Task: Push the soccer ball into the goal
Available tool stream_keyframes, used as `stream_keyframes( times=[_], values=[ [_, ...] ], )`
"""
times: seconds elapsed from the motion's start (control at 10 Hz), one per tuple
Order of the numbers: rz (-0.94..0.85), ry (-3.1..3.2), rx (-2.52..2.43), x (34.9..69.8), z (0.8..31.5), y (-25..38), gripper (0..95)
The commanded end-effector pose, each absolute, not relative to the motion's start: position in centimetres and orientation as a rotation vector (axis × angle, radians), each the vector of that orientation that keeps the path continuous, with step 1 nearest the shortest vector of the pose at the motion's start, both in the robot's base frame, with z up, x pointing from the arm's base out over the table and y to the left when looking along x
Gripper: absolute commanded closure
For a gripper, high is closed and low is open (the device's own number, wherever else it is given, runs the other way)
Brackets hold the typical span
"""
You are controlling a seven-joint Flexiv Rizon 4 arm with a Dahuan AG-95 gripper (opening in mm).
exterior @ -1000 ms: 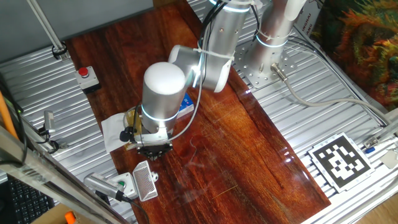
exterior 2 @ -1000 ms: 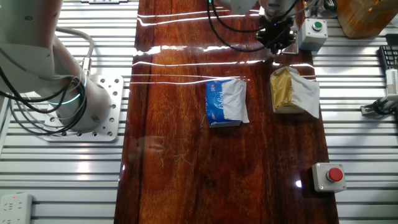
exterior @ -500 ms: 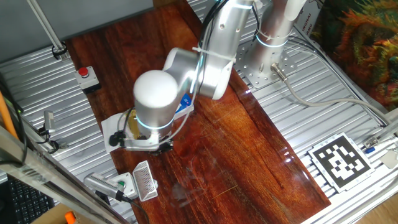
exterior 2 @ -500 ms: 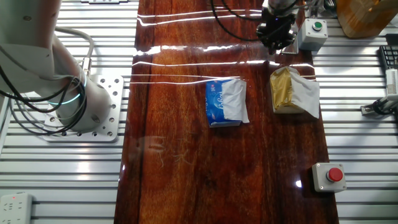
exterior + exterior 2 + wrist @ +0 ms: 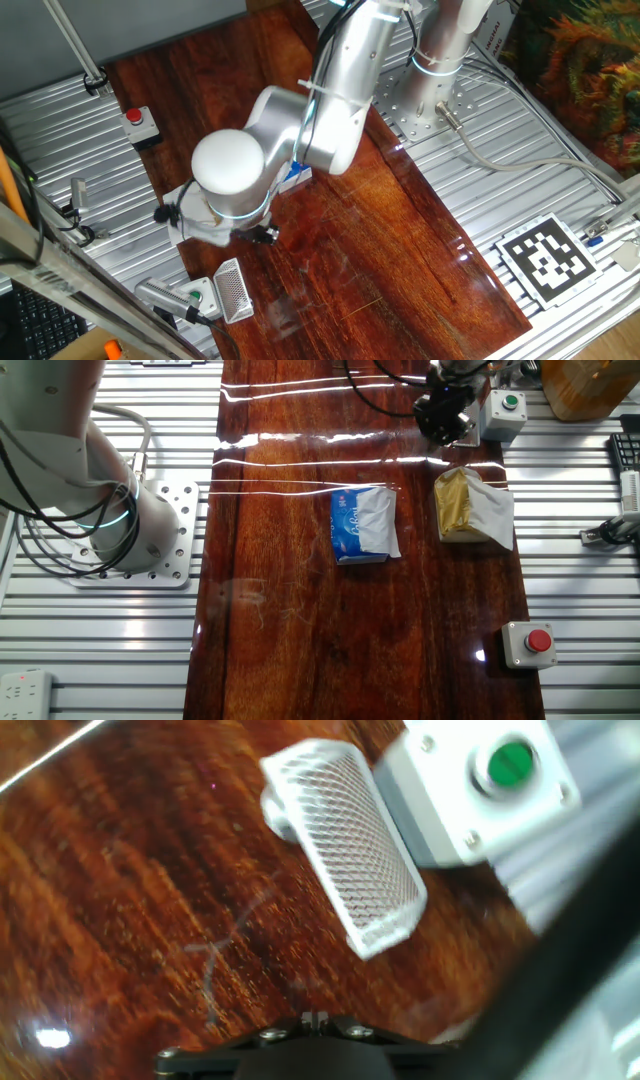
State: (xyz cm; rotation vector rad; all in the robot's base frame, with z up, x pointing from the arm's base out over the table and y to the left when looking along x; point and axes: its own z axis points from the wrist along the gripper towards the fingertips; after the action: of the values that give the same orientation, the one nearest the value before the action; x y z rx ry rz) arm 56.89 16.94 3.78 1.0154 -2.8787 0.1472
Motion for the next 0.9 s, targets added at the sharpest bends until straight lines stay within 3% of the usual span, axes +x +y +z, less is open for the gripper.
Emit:
stream_keyframes(
  times=[0.1, 0.4, 0.9],
  values=[
    [0.143, -2.948, 0.613, 54.7, 6.8, 17.3, 95.0],
    [0.100, -2.987, 0.455, 54.1, 8.4, 18.0, 95.0],
    [0.115, -2.989, 0.446, 54.1, 8.4, 18.0, 95.0]
  ],
)
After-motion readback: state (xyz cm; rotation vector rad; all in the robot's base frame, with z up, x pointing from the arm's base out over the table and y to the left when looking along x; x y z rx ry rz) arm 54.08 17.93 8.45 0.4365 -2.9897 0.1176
